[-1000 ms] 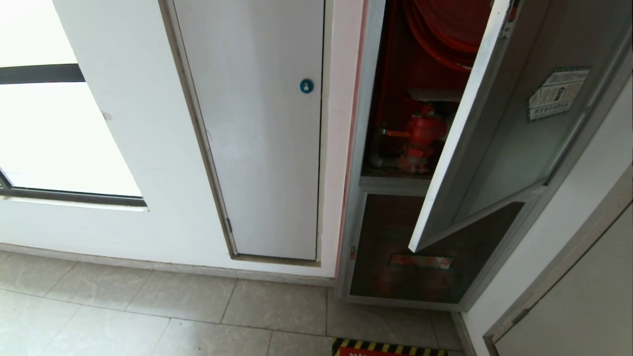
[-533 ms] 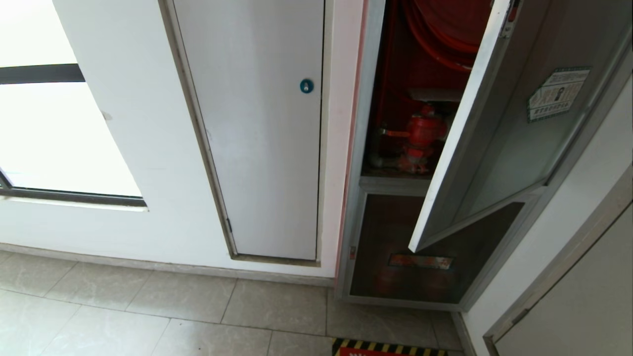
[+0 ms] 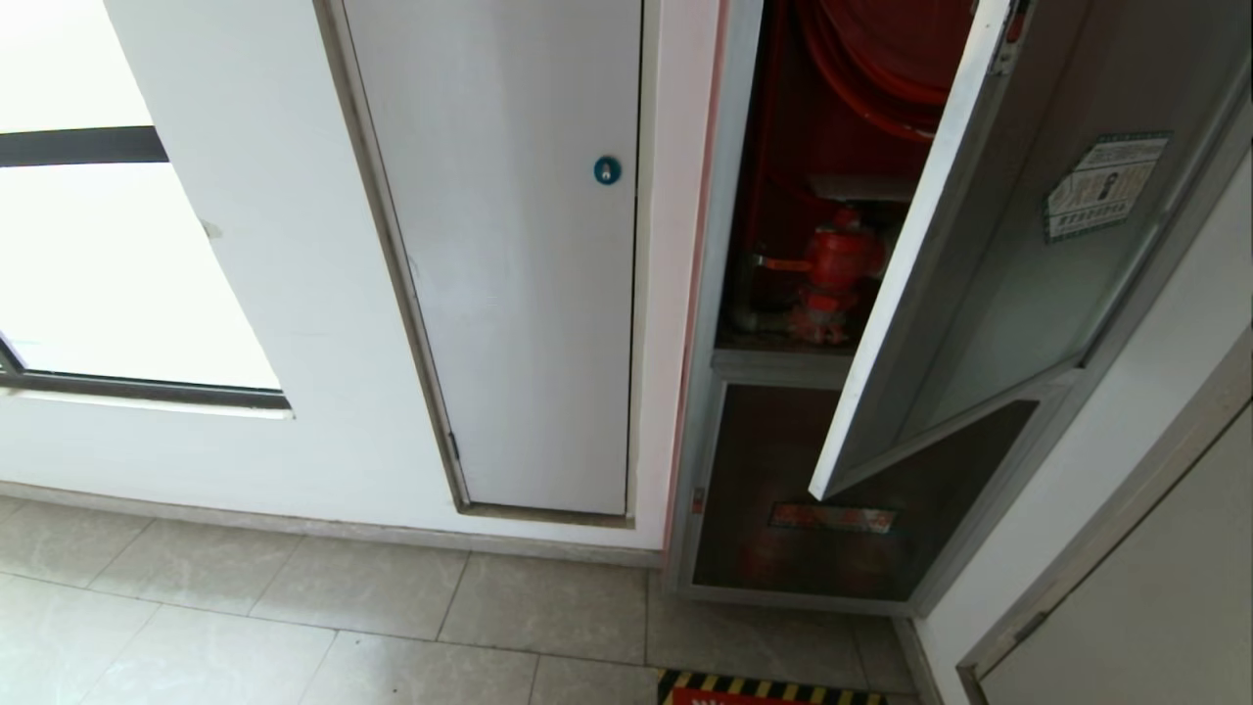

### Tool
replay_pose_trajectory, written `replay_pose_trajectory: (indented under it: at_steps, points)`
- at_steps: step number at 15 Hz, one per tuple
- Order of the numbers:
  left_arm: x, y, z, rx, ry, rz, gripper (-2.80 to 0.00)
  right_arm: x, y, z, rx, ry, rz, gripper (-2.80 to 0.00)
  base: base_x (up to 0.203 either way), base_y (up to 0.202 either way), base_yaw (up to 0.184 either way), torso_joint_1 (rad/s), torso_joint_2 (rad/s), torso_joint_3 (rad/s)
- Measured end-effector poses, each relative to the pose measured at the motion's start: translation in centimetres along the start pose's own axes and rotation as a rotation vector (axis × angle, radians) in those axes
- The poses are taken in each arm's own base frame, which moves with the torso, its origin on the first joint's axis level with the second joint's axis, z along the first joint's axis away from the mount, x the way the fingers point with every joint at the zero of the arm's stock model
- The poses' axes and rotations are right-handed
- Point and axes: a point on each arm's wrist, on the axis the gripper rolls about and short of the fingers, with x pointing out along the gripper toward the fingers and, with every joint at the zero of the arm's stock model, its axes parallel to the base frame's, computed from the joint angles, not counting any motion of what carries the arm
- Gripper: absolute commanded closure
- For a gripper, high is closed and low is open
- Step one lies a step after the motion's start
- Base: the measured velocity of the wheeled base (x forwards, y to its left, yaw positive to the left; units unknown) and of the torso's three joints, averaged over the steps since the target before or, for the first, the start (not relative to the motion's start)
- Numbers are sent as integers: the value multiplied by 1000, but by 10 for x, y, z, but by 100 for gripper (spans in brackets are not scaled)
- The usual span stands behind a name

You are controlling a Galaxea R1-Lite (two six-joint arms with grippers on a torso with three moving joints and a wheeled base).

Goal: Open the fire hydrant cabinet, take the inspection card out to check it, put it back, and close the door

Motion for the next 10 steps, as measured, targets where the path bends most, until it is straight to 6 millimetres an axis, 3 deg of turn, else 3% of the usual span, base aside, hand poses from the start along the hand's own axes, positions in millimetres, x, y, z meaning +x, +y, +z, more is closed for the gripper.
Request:
replay_pose_trajectory:
  at_steps: [6, 10]
  points:
    - [0, 0, 0, 0, 0, 0, 0, 16, 3, 68, -2, -37, 167, 0, 0, 0, 0, 0, 0, 0]
    - [0, 0, 0, 0, 0, 0, 0, 38, 6, 107, 0, -18, 323, 0, 0, 0, 0, 0, 0, 0]
